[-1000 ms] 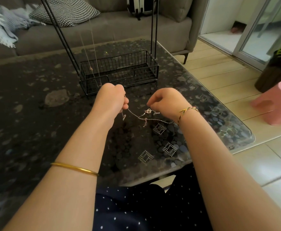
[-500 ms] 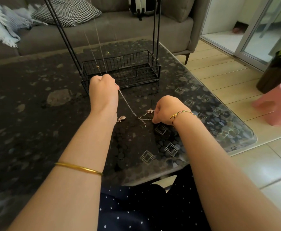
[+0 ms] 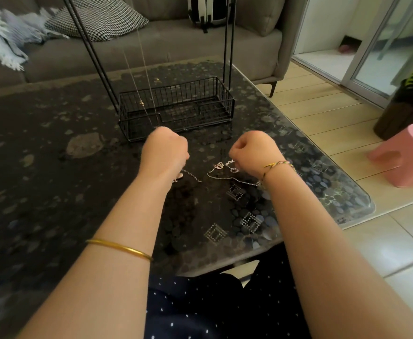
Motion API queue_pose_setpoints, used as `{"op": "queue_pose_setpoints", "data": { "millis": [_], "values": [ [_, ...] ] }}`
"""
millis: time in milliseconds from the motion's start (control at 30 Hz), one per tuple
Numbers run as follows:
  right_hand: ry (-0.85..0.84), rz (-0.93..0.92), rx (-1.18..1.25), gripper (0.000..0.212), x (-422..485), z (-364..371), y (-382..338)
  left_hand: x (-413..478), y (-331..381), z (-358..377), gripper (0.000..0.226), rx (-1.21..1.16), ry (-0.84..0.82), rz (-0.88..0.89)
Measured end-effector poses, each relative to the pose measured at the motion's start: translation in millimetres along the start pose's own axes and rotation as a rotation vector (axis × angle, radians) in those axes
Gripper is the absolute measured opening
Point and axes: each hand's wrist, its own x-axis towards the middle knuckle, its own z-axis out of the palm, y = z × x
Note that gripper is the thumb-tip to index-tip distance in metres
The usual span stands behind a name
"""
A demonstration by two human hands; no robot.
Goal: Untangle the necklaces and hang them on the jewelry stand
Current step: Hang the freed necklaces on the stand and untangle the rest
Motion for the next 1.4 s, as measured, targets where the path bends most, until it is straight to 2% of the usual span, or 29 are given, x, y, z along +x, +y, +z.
{"op": "queue_pose_setpoints", "data": {
  "millis": [100, 200, 300, 400, 500, 567, 700, 867, 1000, 1133, 1233, 1400],
  "values": [
    [0.008, -0.061, 0.154, 0.02, -3, -8, -2, -3, -6, 7, 0.02, 0.384, -0.152, 0.104],
    [-0.004, -0.139, 0.245, 0.022, -11, -18, -5, -5, -7, 7, 0.022, 0.573, -0.137, 0.157],
    [-0.018, -0.194, 0.343, 0.021, -18, -29, -8, -8, -3, 5, 0.025, 0.422, -0.101, 0.253],
    [-0.087, -0.201, 0.512, 0.021, -23, -38, -11, -18, 7, 5, 0.038, 0.011, -0.316, 0.281],
    [-0.145, -0.196, 0.676, 0.021, -25, -42, -15, -27, 16, 5, 0.021, -0.184, -0.463, 0.284],
    [-0.142, -0.186, 0.718, 0.02, -26, -45, -13, -29, 21, 4, 0.01, -0.254, -0.458, 0.284],
    [-0.06, -0.115, 0.684, 0.017, -25, -46, -8, -30, 25, 1, 0.009, -0.458, -0.413, 0.173],
    [0.008, -0.063, 0.51, 0.022, -23, -44, -3, -27, 24, -4, 0.011, -0.457, -0.295, 0.099],
    [0.046, -0.044, 0.417, 0.014, -22, -44, -1, -23, 20, -5, 0.01, -0.407, -0.248, 0.094],
    [0.033, -0.111, 0.289, 0.005, -22, -39, 0, -23, 20, -6, 0.009, -0.373, -0.218, 0.099],
    [0.023, -0.126, 0.288, 0.006, -23, -38, -1, -24, 20, -6, 0.013, -0.365, -0.19, 0.103],
    [0.124, -0.115, 0.414, 0.006, -22, -40, -2, -23, 16, -7, 0.01, -0.278, -0.187, 0.12]
  ]
}}
